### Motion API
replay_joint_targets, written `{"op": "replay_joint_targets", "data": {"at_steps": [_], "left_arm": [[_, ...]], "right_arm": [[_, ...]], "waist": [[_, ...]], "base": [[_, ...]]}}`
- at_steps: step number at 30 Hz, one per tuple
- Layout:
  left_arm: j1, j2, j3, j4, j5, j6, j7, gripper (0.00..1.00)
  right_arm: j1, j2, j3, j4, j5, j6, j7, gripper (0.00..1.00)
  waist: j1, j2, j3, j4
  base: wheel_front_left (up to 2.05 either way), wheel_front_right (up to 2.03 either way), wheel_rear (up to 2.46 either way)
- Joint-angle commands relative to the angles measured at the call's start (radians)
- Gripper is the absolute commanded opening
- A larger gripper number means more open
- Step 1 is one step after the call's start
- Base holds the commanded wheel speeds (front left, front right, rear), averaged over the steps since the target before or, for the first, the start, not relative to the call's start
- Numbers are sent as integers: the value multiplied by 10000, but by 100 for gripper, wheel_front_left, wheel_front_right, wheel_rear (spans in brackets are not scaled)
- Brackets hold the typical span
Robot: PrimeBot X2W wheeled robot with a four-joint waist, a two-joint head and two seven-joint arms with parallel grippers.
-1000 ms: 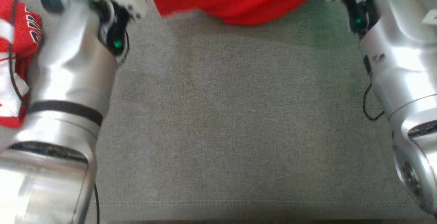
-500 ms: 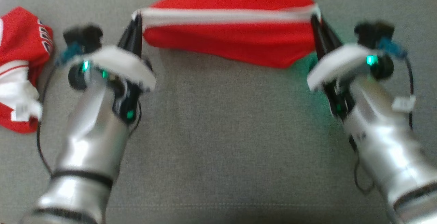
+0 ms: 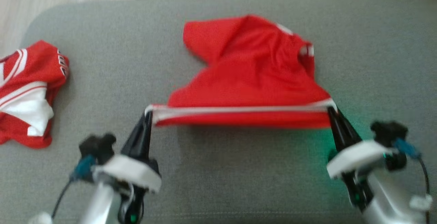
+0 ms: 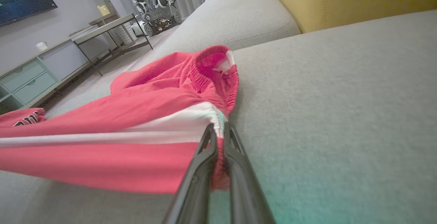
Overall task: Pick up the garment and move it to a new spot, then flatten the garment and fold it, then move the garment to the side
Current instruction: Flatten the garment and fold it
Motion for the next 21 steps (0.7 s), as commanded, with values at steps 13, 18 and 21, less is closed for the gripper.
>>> {"op": "replay_joint_targets", "data": {"at_steps": [13,18,21], "left_arm": [[3095,414,596,-3424,28,1127,481,0],[3670,501,617,-4257,-12,1377,829,0],[3736,563,608,-4556,-5,1454,1014,0]], "right_arm": [[4491,1006,-2840,-4959,-2088,-9,2230,0],[5609,1398,-3445,-6452,-2478,-9,3112,0],[5823,1508,-3537,-6921,-2566,-9,3456,0]], "waist": [[1,-1,-1099,-31],[1,-1,-1253,-87],[1,-1,-1264,-152]], "base": [[0,0,0],[0,0,0],[0,0,0]]}}
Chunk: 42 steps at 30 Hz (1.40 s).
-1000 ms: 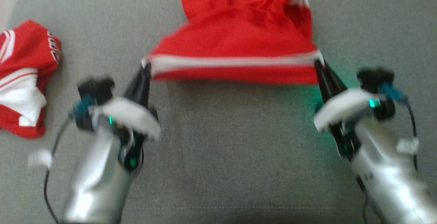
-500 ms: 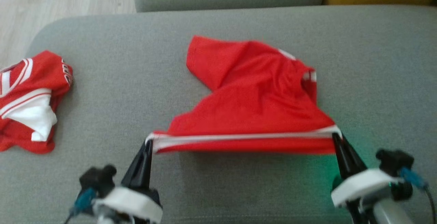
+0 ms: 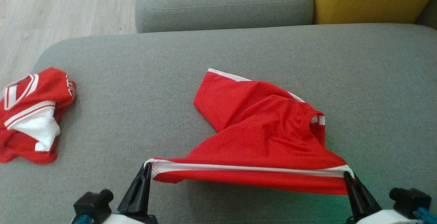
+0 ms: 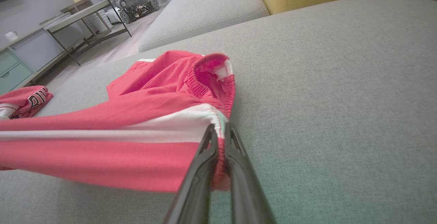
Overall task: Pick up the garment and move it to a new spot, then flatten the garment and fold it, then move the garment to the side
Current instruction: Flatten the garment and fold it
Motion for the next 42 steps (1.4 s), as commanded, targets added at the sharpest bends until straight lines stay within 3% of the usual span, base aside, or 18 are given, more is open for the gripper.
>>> {"op": "replay_joint_targets", "data": {"at_steps": [1,7,14,23,31,36,37,38,39,42], "left_arm": [[-570,339,686,-504,-100,132,53,0],[-1534,529,614,-401,-143,-199,238,0],[-4152,600,243,750,-225,-927,710,0],[-7953,561,-532,3724,-655,-1506,1014,0],[-10656,887,-1943,6829,-2098,-1571,740,0],[-11449,1027,-2667,8113,-2981,-1572,416,0],[-11547,1025,-2810,8291,-3155,-1572,357,20],[-11640,1025,-2928,8442,-3320,-1572,253,89],[-11718,1032,-3070,8573,-3458,-1573,162,100],[-11823,1076,-3334,8885,-3858,-1573,-271,100]], "right_arm": [[-242,-171,-222,-631,-115,-11,223,0],[-653,-113,-326,-690,35,-11,523,0],[-2185,-105,-273,6,303,-11,652,0],[-4290,-104,-179,1447,552,-11,421,0],[-5860,-103,462,2753,1161,-11,-45,0],[-6321,-103,881,3306,1456,-11,-367,3],[-6364,-103,960,3385,1566,-11,-408,35],[-6395,-103,1045,3434,1692,-11,-455,100],[-6417,-103,1117,3462,1797,-11,-517,100],[-6421,-103,1230,3499,1943,-11,-758,100]], "waist": [[1,-1,46,-68],[1,-1,431,-73],[1,-1,1348,-130],[1,-1,2530,-574],[1,-1,3473,-1387],[1,-1,3701,-1656],[1,-1,3726,-1681],[1,-1,3744,-1694],[1,-1,3759,-1702],[1,-1,3741,-1687]], "base": [[0,0,0],[0,0,0],[0,0,0],[0,0,0],[0,0,0],[0,0,0],[0,0,0],[0,0,0],[0,0,0],[0,0,0]]}}
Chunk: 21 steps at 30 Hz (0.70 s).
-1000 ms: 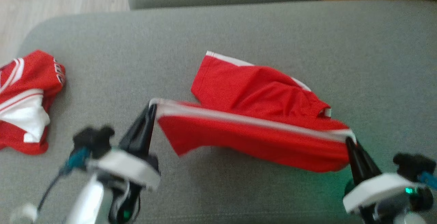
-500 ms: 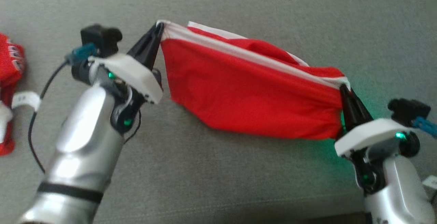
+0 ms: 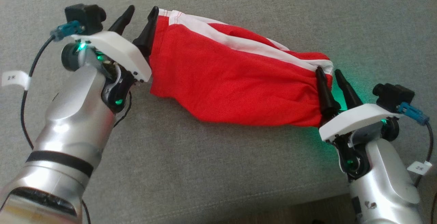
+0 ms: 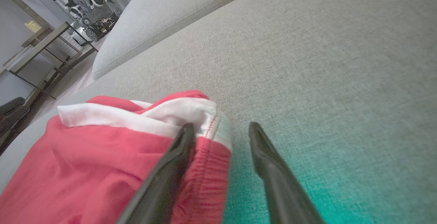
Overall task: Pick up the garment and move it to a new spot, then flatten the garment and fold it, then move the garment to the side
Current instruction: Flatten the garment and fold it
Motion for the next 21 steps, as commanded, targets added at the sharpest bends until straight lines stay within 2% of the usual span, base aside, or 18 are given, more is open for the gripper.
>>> {"op": "replay_joint_targets", "data": {"at_steps": [1,6,9,15,21], "left_arm": [[-520,452,158,-44,-102,11,-294,100],[-453,541,265,213,-189,11,-807,100],[-208,652,719,-81,73,324,-935,100],[1593,825,2418,-2953,1545,1554,-947,100],[3746,712,3339,-5313,2869,2306,-948,100]], "right_arm": [[-153,-51,282,-282,98,-9,-227,100],[48,-51,319,-532,-52,-9,-621,100],[281,-51,161,-959,-578,-9,-908,100],[880,-51,-324,-2158,-1681,-9,-1289,100],[1244,-51,-759,-3060,-2769,-9,-1577,100]], "waist": [[-2,0,-45,44],[-2,0,-202,213],[-2,0,-354,390],[-2,0,-700,758],[-2,0,-1181,1056]], "base": [[0,0,0],[0,0,0],[0,0,0],[0,0,0],[0,0,0]]}}
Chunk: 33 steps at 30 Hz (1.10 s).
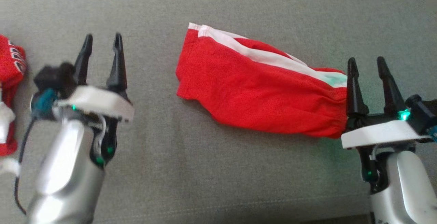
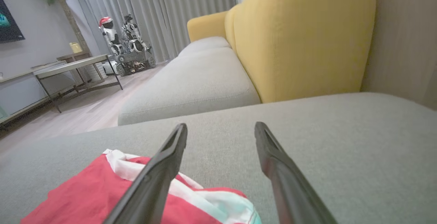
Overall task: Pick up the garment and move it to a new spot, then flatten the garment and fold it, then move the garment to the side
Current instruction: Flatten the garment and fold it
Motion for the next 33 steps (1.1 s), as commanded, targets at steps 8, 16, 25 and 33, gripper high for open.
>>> {"op": "replay_joint_targets", "data": {"at_steps": [8,16,25,33], "left_arm": [[2128,107,848,-2143,1040,731,-60,100],[2704,48,720,-2016,1130,555,-60,100],[2620,50,637,-1727,1087,400,-60,100],[2397,39,496,-1648,1066,285,-39,100]], "right_arm": [[649,-51,13,-963,-925,-9,-164,100],[1251,-51,26,-1084,-955,-9,86,100],[1338,-51,87,-1140,-937,-9,221,100],[1267,-51,102,-1191,-937,-9,277,100]], "waist": [[0,0,-774,397],[0,0,-925,489],[0,0,-964,500],[0,0,-870,569]], "base": [[0,0,0],[0,0,0],[0,0,0],[0,0,0]]}}
